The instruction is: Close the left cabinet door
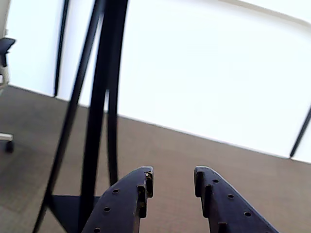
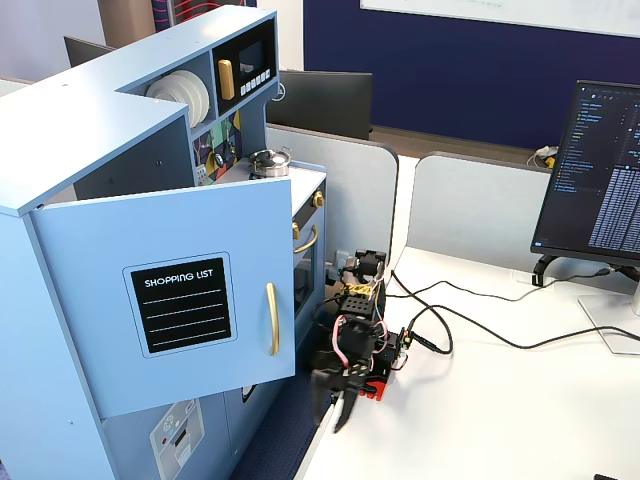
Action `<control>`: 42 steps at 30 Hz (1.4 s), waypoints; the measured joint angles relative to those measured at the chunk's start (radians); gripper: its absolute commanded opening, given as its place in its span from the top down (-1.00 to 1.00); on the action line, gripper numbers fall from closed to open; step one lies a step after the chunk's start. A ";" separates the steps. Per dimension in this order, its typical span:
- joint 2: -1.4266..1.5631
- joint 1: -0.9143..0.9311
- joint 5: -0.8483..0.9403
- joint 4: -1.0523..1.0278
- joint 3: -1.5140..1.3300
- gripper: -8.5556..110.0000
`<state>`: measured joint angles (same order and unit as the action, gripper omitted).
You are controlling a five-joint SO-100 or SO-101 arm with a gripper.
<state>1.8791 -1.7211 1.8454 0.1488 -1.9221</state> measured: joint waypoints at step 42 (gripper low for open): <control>0.577 0.902 -0.146 -0.158 -0.574 0.86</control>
<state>2.4559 -0.8191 1.6997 -0.0092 -2.4958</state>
